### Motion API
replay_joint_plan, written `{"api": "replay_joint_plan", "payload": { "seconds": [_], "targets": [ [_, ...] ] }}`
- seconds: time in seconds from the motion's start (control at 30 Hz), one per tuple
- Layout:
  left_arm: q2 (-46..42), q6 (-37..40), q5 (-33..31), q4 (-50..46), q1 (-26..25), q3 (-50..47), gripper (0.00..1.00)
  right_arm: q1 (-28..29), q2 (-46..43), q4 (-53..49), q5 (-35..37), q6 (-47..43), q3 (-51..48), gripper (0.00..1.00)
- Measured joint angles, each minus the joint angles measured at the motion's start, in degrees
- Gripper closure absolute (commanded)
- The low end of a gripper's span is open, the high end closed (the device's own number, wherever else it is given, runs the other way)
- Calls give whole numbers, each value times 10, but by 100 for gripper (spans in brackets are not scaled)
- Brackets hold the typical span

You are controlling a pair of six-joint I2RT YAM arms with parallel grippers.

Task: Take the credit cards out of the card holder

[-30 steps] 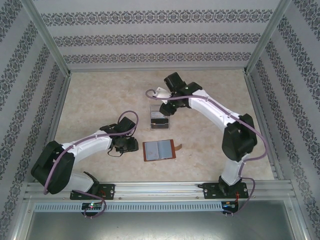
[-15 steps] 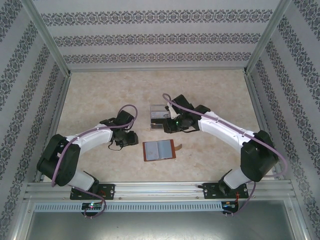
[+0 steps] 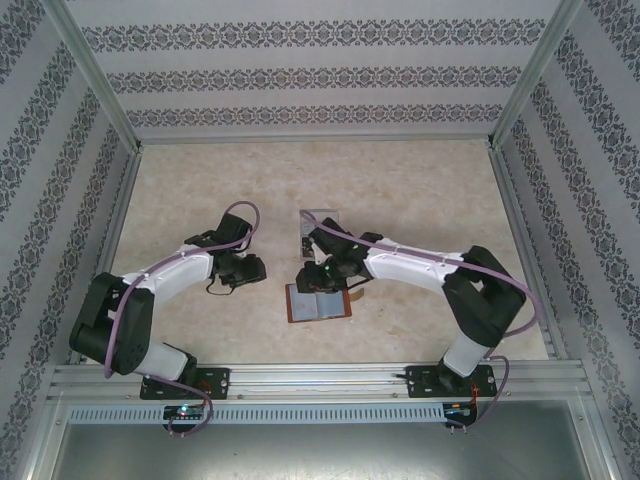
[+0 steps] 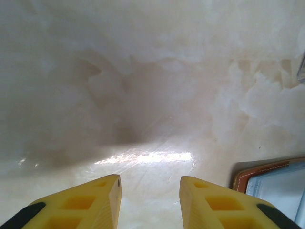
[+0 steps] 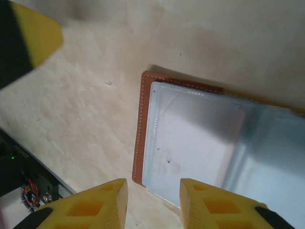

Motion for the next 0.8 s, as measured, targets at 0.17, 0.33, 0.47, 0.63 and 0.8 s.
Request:
{"api": "replay_joint_plan", "payload": {
  "seconds": [0.17,0.33,0.47,0.63,0.8],
  "targets": [
    [-10,2,2,0,7,-14,62,19,44,10,-18,11,23,65],
    [-10,2,7,0,7,-22,62,30,63,20,-30,15,37,65],
    [-10,2,10,0,7,-24,62,34,75,25,-34,15,40,64],
    [-15,2,11,0,7,-25,62,34,94,17,-31,17,40,63],
    [-16,2,11,0,7,-25,62,34,95,-8,-11,14,50,62]
  ]
}}
